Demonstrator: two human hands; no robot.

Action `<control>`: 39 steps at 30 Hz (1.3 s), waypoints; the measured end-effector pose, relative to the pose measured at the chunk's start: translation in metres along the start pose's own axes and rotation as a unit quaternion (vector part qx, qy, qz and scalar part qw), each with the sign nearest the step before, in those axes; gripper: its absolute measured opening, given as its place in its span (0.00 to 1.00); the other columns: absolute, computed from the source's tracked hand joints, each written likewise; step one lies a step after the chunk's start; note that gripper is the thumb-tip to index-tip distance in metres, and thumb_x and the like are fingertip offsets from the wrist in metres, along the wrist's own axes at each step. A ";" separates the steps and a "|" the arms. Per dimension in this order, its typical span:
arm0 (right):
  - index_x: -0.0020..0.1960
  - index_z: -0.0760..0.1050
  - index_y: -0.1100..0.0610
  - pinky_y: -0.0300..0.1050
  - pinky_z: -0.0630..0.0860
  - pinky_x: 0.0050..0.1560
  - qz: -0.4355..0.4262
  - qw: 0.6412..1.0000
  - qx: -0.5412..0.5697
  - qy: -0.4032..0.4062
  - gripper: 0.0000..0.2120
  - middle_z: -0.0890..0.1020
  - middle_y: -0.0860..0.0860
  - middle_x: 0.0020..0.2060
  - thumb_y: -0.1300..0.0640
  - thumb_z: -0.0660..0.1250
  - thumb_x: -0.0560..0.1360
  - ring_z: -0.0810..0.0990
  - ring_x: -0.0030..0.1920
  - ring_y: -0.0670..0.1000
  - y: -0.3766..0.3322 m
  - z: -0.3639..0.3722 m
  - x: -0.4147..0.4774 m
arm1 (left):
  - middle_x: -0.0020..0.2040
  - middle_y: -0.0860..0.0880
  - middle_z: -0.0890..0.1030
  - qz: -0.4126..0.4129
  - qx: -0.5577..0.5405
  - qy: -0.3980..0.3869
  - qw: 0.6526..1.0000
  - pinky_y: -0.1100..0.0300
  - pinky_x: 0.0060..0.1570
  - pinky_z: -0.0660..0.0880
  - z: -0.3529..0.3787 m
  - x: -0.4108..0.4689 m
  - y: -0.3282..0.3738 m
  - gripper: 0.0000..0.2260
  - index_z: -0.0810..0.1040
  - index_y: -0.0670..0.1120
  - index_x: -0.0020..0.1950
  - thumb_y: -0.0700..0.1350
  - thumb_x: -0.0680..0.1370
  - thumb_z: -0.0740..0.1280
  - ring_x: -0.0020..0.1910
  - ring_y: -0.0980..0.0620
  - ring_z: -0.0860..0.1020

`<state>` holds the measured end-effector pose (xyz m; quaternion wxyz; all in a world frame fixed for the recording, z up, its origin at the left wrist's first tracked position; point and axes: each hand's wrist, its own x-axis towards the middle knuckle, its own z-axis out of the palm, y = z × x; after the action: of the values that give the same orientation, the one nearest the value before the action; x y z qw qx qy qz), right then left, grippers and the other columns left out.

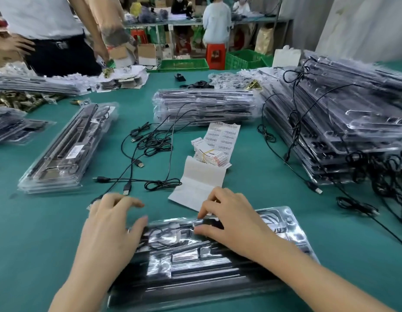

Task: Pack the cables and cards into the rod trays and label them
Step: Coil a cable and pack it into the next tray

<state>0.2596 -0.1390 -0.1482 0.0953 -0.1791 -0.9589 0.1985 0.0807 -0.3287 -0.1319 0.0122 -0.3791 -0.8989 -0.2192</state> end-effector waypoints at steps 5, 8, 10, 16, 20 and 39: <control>0.59 0.79 0.43 0.46 0.66 0.62 -0.005 1.000 -0.011 0.015 0.18 0.73 0.42 0.51 0.34 0.62 0.78 0.67 0.57 0.44 -0.004 -0.002 -0.006 | 0.67 0.52 0.76 0.166 -0.056 -0.022 0.984 0.51 0.67 0.68 0.022 0.076 0.073 0.18 0.76 0.51 0.70 0.45 0.80 0.70 0.68 0.48 0.71; 0.61 0.79 0.43 0.46 0.66 0.61 0.007 0.999 0.029 0.036 0.15 0.75 0.41 0.51 0.38 0.63 0.80 0.69 0.56 0.44 0.000 -0.012 -0.006 | 0.75 0.53 0.70 0.223 0.022 -0.097 0.970 0.47 0.72 0.64 0.046 0.112 0.100 0.26 0.68 0.53 0.77 0.49 0.80 0.70 0.75 0.49 0.65; 0.59 0.80 0.44 0.46 0.68 0.60 0.035 0.995 0.059 0.074 0.11 0.76 0.41 0.49 0.43 0.64 0.81 0.71 0.55 0.44 0.011 -0.025 -0.004 | 0.73 0.54 0.73 0.233 0.067 -0.101 0.965 0.49 0.73 0.61 0.054 0.124 0.101 0.26 0.68 0.55 0.77 0.51 0.79 0.70 0.74 0.50 0.67; 0.52 0.82 0.44 0.44 0.73 0.49 0.133 0.975 0.122 0.126 0.08 0.81 0.43 0.45 0.52 0.64 0.82 0.77 0.47 0.43 0.043 -0.058 0.003 | 0.43 0.55 0.79 0.365 -0.010 0.006 0.931 0.52 0.60 0.68 0.021 0.102 0.069 0.05 0.86 0.54 0.47 0.43 0.76 0.75 0.47 0.50 0.79; 0.44 0.83 0.51 0.43 0.74 0.32 0.240 0.936 0.257 -0.027 0.23 0.86 0.47 0.35 0.36 0.58 0.82 0.77 0.29 0.45 0.025 -0.055 0.016 | 0.39 0.52 0.79 0.425 -0.041 0.179 0.887 0.55 0.48 0.70 0.000 0.059 0.040 0.05 0.85 0.48 0.39 0.43 0.75 0.74 0.42 0.49 0.76; 0.57 0.81 0.56 0.39 0.79 0.38 0.280 0.744 0.607 0.019 0.10 0.88 0.52 0.45 0.60 0.75 0.76 0.86 0.43 0.49 -0.034 -0.014 0.006 | 0.55 0.55 0.82 0.377 -0.066 0.052 0.922 0.49 0.50 0.76 0.012 0.030 0.030 0.12 0.85 0.51 0.60 0.52 0.79 0.70 0.53 0.50 0.79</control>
<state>0.2469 -0.1607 -0.1206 0.1421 -0.3478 -0.5409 0.7525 0.0815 -0.2850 -0.1256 0.1154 -0.6779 -0.6711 -0.2771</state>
